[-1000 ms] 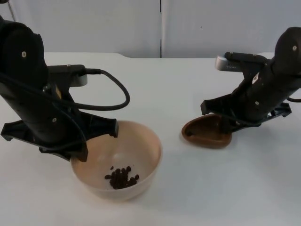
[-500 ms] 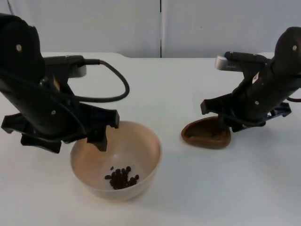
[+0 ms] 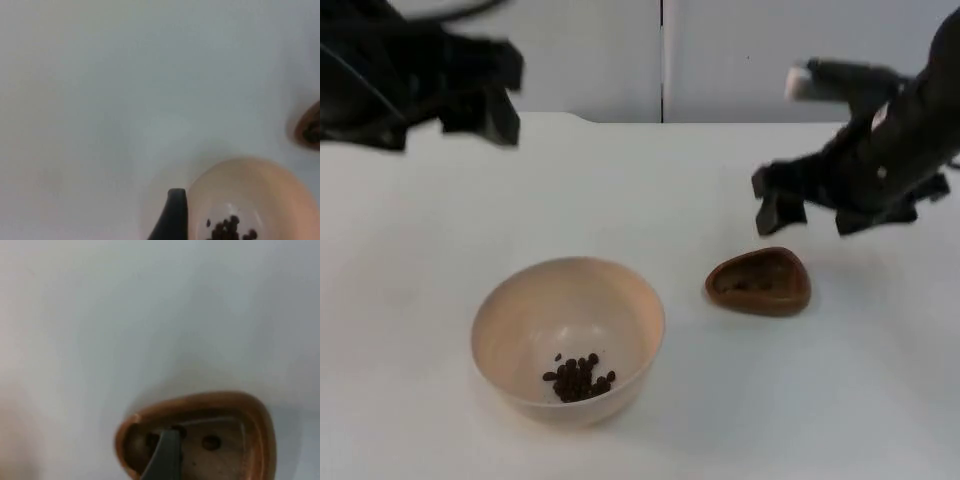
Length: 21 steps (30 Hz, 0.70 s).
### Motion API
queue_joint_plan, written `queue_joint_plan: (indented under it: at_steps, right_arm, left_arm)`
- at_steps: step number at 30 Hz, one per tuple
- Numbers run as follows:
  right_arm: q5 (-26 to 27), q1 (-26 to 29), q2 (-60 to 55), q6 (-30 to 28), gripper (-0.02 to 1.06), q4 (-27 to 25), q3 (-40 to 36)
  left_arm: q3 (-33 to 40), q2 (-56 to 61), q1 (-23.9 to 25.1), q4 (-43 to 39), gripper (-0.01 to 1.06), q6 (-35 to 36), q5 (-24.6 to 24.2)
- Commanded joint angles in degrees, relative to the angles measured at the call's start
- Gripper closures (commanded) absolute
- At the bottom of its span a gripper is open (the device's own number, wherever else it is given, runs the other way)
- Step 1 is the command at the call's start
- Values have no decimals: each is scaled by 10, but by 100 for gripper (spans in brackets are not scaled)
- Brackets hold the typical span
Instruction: Pick up the bowl with the left hand and pour the coffee beans from the cup into the bowl with the right hand.
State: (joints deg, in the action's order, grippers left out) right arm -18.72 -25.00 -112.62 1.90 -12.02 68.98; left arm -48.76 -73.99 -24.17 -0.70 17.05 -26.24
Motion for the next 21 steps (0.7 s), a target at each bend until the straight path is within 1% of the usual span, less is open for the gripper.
queue_joint_plan:
  at_steps: [1,2,4,6,8,9,13,14,15,19,20,21]
  right_arm:
    - [-32,-3,70,-27,30,6,-1]
    - [-32,-3,70,-27,30,6,-1]
    - [-60,-3,117,-37,30,16,-1]
    - [-86,-3,169,-49,30,16,-1]
    - [-103,-3,203,-63,30,16,-1]
    - [-103,-3,203,-63,30,16,-1]
    - [-140,-3,301,-75,30,14,-1]
    - [-148,-3,320,-75,30,14,-1]
    - [-148,-3,320,-75,30,14,-1]
    - [-173,-3,378,-79,30,14,-1]
    - [-180,-3,389,-79,30,14,-1]
    - [-180,-3,389,-79,30,14,-1]
  left_arm:
    - [0,92,2,-14,30,-3,-6]
    - [0,92,2,-14,30,-3,-6]
    - [0,148,2,-14,30,-10,-6]
    - [0,205,2,-14,30,-30,-9]
    - [0,241,2,-14,30,-45,-16]
    - [0,241,2,-14,30,-45,-16]
    - [0,326,2,-15,30,-52,-36]
    - [0,350,2,-19,30,-52,-47]
    - [0,350,2,-19,30,-52,-47]
    - [1,378,2,-21,30,-75,-76]
    - [1,380,2,-21,30,-78,-90]
    - [1,380,2,-21,30,-78,-90]
